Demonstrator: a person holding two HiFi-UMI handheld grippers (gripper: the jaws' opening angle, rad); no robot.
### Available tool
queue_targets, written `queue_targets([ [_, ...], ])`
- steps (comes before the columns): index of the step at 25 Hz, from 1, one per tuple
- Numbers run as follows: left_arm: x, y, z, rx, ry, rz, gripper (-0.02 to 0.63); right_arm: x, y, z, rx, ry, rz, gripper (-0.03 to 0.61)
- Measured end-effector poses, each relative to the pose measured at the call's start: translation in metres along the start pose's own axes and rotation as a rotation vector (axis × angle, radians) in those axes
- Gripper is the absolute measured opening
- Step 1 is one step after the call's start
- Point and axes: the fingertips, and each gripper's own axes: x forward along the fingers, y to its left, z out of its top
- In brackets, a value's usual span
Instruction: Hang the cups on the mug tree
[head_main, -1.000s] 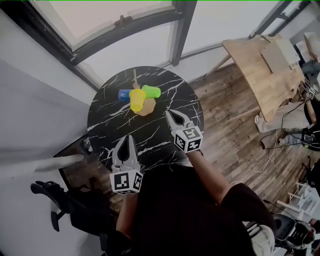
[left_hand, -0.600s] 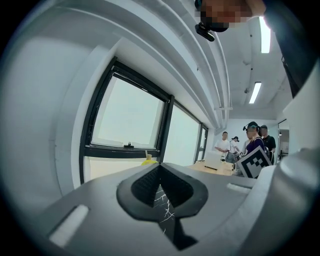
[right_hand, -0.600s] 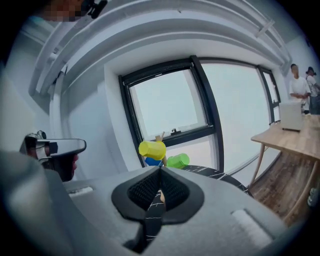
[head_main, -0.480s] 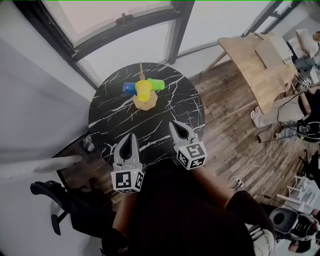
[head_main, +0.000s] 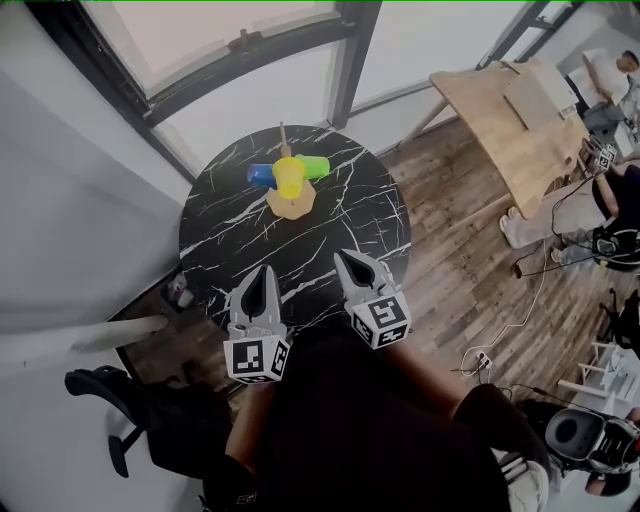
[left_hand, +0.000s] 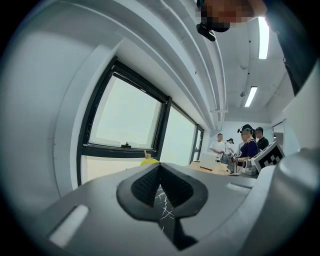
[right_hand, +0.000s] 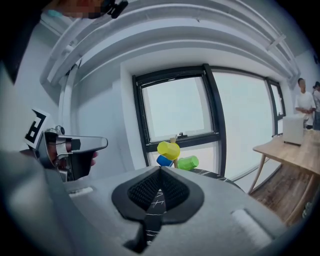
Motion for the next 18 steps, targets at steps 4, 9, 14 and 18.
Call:
queue_targets([
  [4, 0.000, 0.001, 0.001, 0.000, -0.001, -0.002, 0.000, -0.002, 0.001, 0.007, 0.009, -0.015, 0.001, -0.003],
  [9, 0.001, -0.002, 0.002, -0.001, 0.000, -0.005, 0.000, -0.006, 0.001, 0.015, 0.009, -0.030, 0.002, -0.004],
  [14, 0.002, -0.005, 0.000, 0.000, -0.002, -0.004, 0.000, -0.008, -0.001, 0.016, 0.007, -0.038, 0.006, -0.003],
  [18, 0.002, -0.005, -0.003, -0.002, 0.001, -0.003, 0.000, -0.008, -0.001, 0.016, 0.004, -0.037, 0.009, -0.004],
])
